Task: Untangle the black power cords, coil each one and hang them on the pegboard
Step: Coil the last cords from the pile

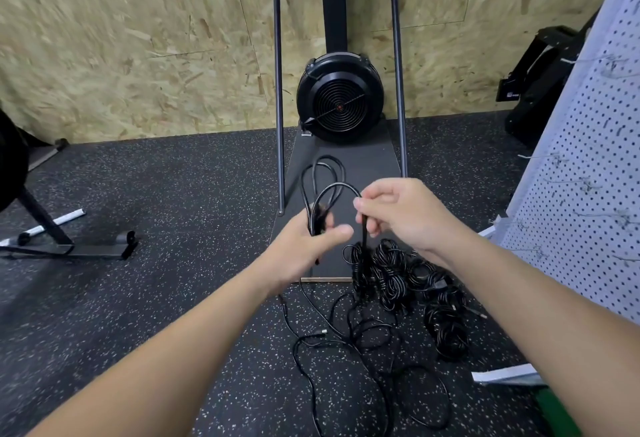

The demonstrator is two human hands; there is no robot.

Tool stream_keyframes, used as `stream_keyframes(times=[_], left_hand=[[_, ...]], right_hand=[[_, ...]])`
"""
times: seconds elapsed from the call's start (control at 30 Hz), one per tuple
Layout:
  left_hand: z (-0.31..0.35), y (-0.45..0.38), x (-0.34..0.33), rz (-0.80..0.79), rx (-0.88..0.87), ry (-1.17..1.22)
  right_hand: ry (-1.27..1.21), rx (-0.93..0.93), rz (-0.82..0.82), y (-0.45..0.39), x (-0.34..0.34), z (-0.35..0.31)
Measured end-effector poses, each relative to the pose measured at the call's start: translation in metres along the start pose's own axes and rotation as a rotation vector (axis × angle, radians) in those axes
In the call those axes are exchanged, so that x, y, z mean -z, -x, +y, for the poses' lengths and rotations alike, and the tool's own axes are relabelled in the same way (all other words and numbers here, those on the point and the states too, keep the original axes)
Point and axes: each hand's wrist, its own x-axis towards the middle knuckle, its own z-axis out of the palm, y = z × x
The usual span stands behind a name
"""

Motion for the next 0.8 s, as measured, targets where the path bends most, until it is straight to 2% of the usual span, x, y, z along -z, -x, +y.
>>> stream_keyframes(times=[0.1,0.17,0.23,0.37,0.43,0.47,0.57,0.7,0.8], left_hand=[[0.0,0.007,-0.02,-0.119,-0.083,-0.032],[0.004,0.012,-0.034,-0.119,-0.116,-0.073],[0.006,0.013,-0.042,-0.104,-0.147,-0.104],[0.01,0.011,-0.043,-0.071,-0.186,-0.136],[0.012,0.01,-0.044,-0.065,-0.19,-0.141],[0.013,0.01,-0.044,-0.064,-0.19,-0.142],[0.011,0.008,-0.045,-0.1,-0.15,-0.151],[0.008,0.009,-0.044,-0.219,-0.082,-0.059],[0.013,0.013,-0.044,-0.3,-0.075,-0.008]], right_hand=[[-0.009,0.098,0.097,0.001,-0.007,-0.013],[0.063,0.151,0.186,-0.002,-0.005,-0.018],[0.237,0.228,0.256,-0.003,0.002,-0.019],[0.628,0.512,0.352,-0.001,0.011,-0.013],[0.727,0.525,0.383,-0.004,0.011,-0.005],[0.738,0.472,0.367,-0.005,0.009,-0.004],[0.562,0.253,0.258,-0.001,0.004,-0.008],[0.305,0.195,0.206,0.001,-0.001,-0.012],[-0.005,0.093,0.231,-0.006,-0.009,-0.008]])
